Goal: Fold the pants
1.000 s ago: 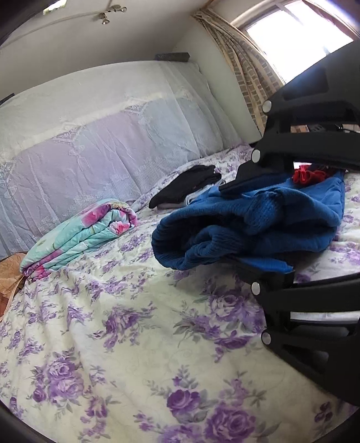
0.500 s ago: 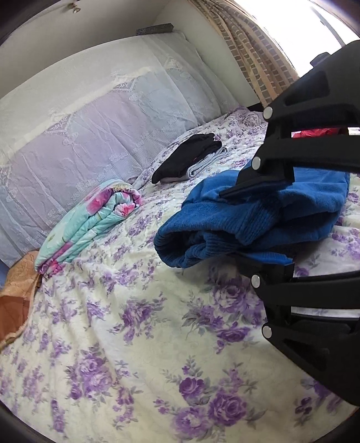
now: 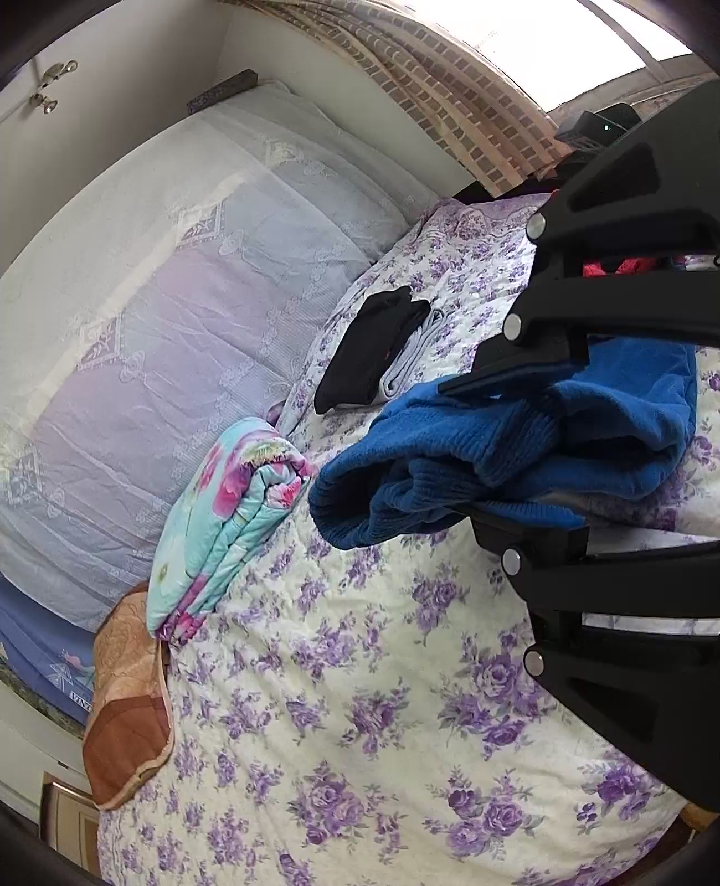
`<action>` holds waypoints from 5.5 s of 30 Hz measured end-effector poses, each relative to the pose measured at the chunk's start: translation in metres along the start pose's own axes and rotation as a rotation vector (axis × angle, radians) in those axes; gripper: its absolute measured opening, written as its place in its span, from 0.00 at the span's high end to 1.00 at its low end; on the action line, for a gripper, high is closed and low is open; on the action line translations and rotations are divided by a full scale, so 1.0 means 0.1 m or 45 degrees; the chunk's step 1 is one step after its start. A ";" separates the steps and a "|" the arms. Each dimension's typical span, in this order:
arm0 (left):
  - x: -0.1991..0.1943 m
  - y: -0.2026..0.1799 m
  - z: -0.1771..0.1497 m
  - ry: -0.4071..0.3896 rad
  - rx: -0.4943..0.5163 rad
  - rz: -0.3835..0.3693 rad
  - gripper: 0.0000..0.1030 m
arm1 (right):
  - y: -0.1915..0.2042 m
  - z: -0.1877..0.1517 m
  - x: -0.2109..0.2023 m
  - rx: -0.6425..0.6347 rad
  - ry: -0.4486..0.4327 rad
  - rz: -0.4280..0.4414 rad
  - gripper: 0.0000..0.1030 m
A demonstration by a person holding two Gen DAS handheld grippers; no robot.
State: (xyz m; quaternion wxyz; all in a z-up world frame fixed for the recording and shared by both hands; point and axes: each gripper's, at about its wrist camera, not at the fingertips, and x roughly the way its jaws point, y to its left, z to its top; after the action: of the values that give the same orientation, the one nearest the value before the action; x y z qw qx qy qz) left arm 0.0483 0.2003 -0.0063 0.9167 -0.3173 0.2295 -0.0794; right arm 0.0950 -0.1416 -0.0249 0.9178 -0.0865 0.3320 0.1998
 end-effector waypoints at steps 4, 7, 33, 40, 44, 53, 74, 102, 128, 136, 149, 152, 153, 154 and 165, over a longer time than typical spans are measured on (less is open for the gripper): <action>0.00 -0.24 0.01 0.003 0.068 -0.015 0.70 | 0.36 -0.16 0.63 -0.251 0.295 -0.041 0.03; 0.04 -0.37 0.00 0.012 0.132 0.002 0.71 | 0.25 -0.10 0.39 -0.167 0.175 0.031 0.04; 1.05 -2.84 -1.52 0.311 1.057 -0.122 0.76 | -2.19 -1.28 -0.44 1.232 -0.465 0.478 0.04; 1.34 -2.85 -2.29 0.466 1.258 -0.063 0.47 | -2.24 -1.38 -0.50 1.276 -0.525 0.553 0.04; 1.05 -2.89 -2.13 0.390 1.218 -0.150 0.27 | -2.23 -1.36 -0.49 1.264 -0.519 0.544 0.04; 1.11 -2.27 -1.52 0.348 0.950 0.098 0.27 | -2.06 -1.20 -0.49 1.118 -0.441 0.394 0.04; 0.78 -1.67 -1.69 0.372 0.899 -0.132 0.21 | -1.23 -0.72 -0.68 0.395 -0.108 0.027 0.04; 1.01 -1.13 -1.76 0.512 0.647 -0.040 0.08 | 0.01 0.60 0.76 0.152 0.305 0.586 0.42; 1.02 -0.83 -1.41 0.551 0.343 -0.039 0.05 | -1.24 -0.62 -0.49 0.682 -0.060 0.600 0.04; 1.18 -0.70 -1.23 0.646 0.172 -0.183 0.05 | -1.68 -1.11 -0.43 0.985 0.132 0.553 0.04; 1.55 -0.82 -1.23 0.723 0.228 -0.230 0.05 | -1.74 -0.87 0.13 1.023 0.276 0.759 0.04; 1.58 -0.86 -1.25 0.719 0.266 -0.234 0.05 | -1.64 -0.80 0.15 0.946 0.275 0.720 0.03; 1.58 -0.87 -1.26 0.716 0.271 -0.232 0.05 | -1.59 -0.77 0.17 0.902 0.266 0.699 0.03; 1.58 -0.87 -1.27 0.716 0.273 -0.233 0.05 | -1.55 -0.77 0.17 0.854 0.248 0.683 0.03; 1.46 -0.79 -1.30 0.714 0.215 -0.371 0.06 | -1.70 -1.00 0.10 0.930 0.135 0.726 0.48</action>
State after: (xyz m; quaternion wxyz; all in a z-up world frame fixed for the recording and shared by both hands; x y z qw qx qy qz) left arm 0.1159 0.0250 -0.1015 0.8198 -0.2355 0.4179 -0.3128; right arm 0.1163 -0.3215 -0.1036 0.7783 0.3271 0.4375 0.3095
